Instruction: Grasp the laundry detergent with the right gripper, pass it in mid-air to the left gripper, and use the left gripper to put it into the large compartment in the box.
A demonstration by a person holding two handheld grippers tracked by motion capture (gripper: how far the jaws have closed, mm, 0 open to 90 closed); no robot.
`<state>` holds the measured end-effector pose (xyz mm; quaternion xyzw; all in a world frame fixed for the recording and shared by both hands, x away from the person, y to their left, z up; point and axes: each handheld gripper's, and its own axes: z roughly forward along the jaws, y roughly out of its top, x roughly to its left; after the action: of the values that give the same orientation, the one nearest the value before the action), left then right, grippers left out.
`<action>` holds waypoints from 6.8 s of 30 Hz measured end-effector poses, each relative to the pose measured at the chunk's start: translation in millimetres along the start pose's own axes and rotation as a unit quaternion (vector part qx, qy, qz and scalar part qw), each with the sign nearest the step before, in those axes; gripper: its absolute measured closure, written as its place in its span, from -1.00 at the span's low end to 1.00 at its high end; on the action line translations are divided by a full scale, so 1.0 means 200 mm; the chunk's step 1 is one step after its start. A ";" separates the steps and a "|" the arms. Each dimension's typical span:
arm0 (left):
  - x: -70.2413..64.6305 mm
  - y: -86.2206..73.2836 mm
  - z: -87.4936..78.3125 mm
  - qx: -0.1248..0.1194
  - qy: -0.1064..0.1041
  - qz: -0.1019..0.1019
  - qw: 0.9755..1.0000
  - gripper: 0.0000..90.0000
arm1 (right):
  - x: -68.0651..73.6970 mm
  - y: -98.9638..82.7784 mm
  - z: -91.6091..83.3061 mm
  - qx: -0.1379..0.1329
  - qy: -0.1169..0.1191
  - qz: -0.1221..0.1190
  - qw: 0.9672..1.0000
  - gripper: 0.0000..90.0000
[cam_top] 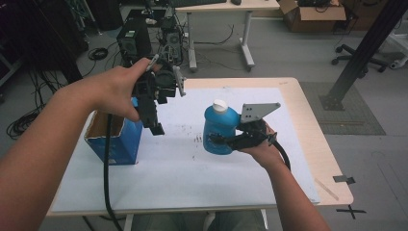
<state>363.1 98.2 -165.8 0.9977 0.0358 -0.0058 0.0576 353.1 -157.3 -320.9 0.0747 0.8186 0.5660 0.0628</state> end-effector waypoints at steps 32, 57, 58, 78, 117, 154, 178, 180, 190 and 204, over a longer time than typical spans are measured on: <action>-0.06 0.14 0.05 0.020 -0.015 0.026 0.999 -1.00 | 0.07 -0.02 0.25 0.015 0.077 -0.019 0.997 0.03; -0.10 0.23 0.12 0.034 -0.006 0.042 0.999 -1.00 | 0.11 -0.02 0.36 0.008 0.085 -0.020 0.996 0.03; -0.11 0.24 0.13 0.035 -0.003 0.044 0.998 -1.00 | 0.11 -0.01 0.37 0.006 0.088 -0.020 0.996 0.03; -0.13 0.26 0.19 0.037 0.006 0.039 0.999 -1.00 | 0.13 0.01 0.40 0.004 0.091 -0.023 0.996 0.03; -0.16 0.27 0.23 0.054 0.040 0.060 0.996 -0.81 | 0.14 0.03 0.41 0.006 0.089 -0.023 0.996 0.03; -0.18 0.28 0.24 0.076 0.063 0.063 0.993 -0.31 | 0.16 0.06 0.40 0.002 0.088 0.000 0.996 0.03; -0.19 0.30 0.25 0.099 0.067 0.062 0.991 -0.15 | 0.15 0.04 0.43 -0.008 0.076 -0.026 0.997 0.00; -0.18 0.30 0.25 0.096 0.069 0.060 0.991 -0.15 | 0.15 0.04 0.43 -0.008 0.073 -0.030 0.997 -0.02; -0.18 0.29 0.23 0.103 0.070 0.047 0.991 -0.15 | 0.14 0.04 0.43 -0.039 0.070 -0.018 0.997 -0.28; -0.17 0.30 0.21 0.101 0.072 0.044 0.991 -0.15 | 0.13 0.02 0.42 -0.047 0.054 -0.005 0.997 -0.57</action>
<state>332.3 31.6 -200.6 0.9968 -0.0044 0.0650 -0.0462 344.2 -74.1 -346.9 0.0365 0.7936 0.6068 0.0246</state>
